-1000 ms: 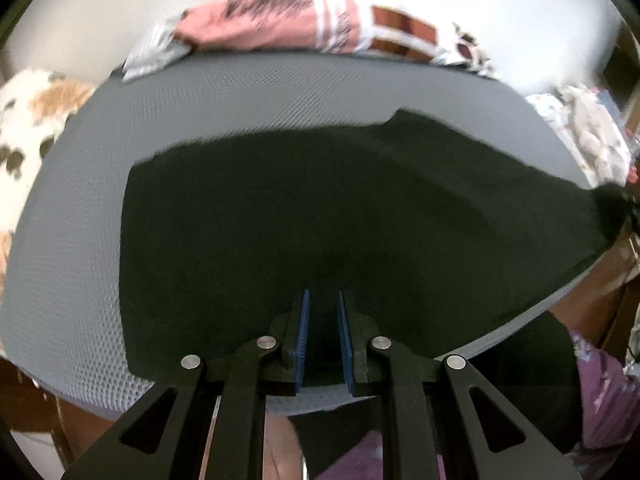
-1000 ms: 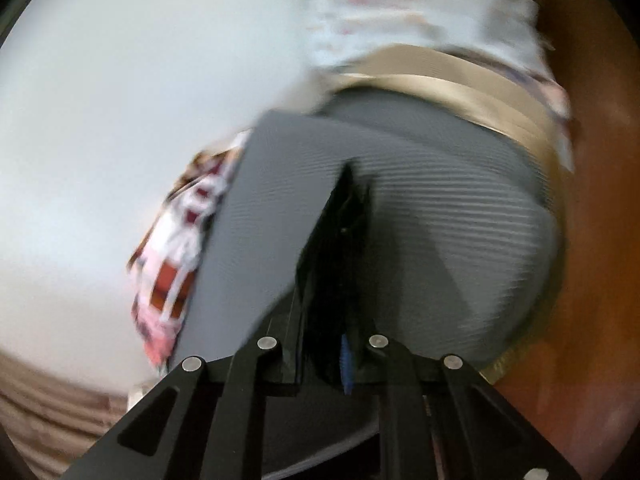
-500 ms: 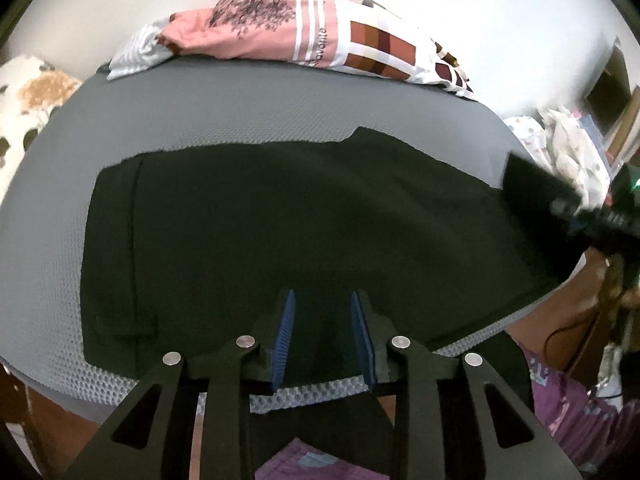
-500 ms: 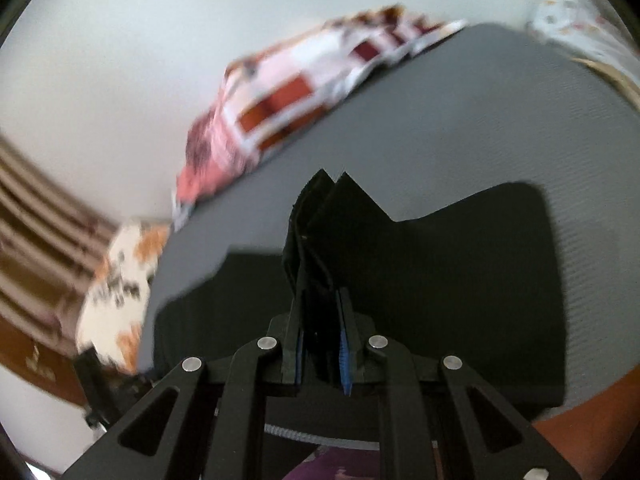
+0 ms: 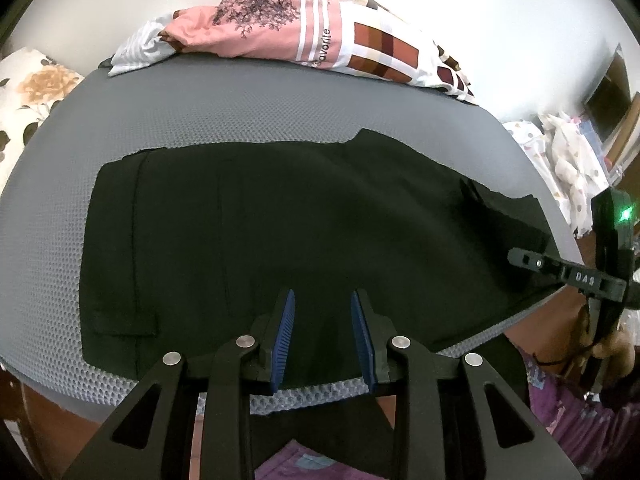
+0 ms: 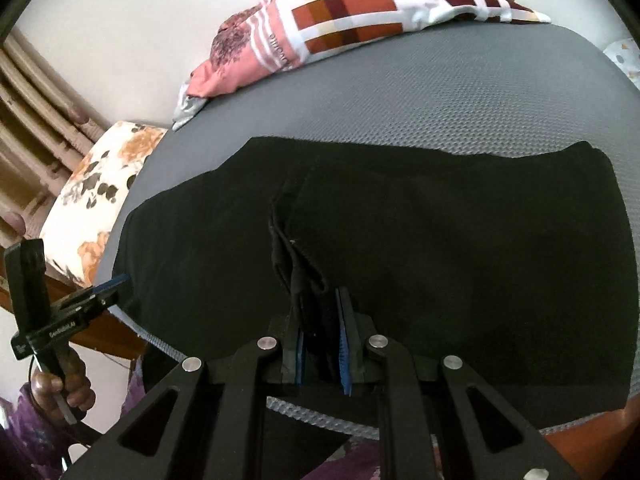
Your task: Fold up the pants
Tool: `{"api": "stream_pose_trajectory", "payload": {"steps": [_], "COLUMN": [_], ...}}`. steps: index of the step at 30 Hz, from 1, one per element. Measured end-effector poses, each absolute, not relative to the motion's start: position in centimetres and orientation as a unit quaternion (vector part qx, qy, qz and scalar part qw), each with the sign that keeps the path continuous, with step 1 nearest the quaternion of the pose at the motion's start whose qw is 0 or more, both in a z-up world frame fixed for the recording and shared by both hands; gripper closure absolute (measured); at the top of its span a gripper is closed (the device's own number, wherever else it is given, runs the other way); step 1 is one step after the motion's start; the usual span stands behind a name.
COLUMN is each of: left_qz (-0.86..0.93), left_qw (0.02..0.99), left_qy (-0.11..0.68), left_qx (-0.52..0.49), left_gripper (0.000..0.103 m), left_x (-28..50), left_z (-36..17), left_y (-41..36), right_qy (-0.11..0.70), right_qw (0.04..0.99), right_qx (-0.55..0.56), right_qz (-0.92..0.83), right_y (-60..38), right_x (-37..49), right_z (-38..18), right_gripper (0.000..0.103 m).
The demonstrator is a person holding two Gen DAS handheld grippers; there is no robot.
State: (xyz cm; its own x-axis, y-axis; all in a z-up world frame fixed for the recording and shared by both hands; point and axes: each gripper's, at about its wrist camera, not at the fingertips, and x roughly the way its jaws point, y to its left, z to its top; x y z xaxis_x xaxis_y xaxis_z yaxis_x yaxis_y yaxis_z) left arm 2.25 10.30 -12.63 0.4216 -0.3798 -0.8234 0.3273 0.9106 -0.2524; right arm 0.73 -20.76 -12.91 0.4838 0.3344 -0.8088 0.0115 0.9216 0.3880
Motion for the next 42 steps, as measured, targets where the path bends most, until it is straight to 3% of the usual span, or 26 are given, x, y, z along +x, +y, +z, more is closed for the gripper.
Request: {"api": "stream_pose_trajectory", "payload": {"steps": [9, 14, 19, 22, 27, 35, 42], "left_qz": [-0.21, -0.208, -0.205, -0.204, -0.205, -0.221, -0.342], "left_qw": [0.838, 0.835, 0.835, 0.837, 0.832, 0.834, 0.786], "left_qy": [0.502, 0.509, 0.51, 0.507, 0.514, 0.505, 0.511], "left_qx": [-0.027, -0.024, -0.027, -0.031, -0.034, -0.032, -0.066], "left_gripper": [0.071, 0.066, 0.063, 0.063, 0.063, 0.063, 0.063], "left_x": [2.3, 2.4, 2.4, 2.3, 2.7, 2.3, 2.0], "left_z": [-13.0, -13.3, -13.3, -13.2, -13.5, -13.2, -11.5], "left_y": [10.3, 10.0, 10.3, 10.5, 10.2, 9.8, 5.0], "right_qy": [0.506, 0.506, 0.493, 0.436, 0.397, 0.451, 0.444], "right_qw": [0.844, 0.828, 0.76, 0.763, 0.754, 0.779, 0.777], "right_qx": [0.147, 0.189, 0.344, 0.42, 0.468, 0.372, 0.382], "right_qz": [0.104, 0.151, 0.246, 0.228, 0.233, 0.229, 0.232], "right_y": [-19.4, -19.3, -22.4, -27.5, -32.1, -28.3, -30.6], "right_x": [0.7, 0.8, 0.5, -0.4, -1.0, -0.7, -1.8], "right_z": [-13.6, -13.9, -15.1, -14.0, -12.9, -13.0, -12.9], "right_gripper": [0.087, 0.073, 0.066, 0.065, 0.048, 0.047, 0.047]}}
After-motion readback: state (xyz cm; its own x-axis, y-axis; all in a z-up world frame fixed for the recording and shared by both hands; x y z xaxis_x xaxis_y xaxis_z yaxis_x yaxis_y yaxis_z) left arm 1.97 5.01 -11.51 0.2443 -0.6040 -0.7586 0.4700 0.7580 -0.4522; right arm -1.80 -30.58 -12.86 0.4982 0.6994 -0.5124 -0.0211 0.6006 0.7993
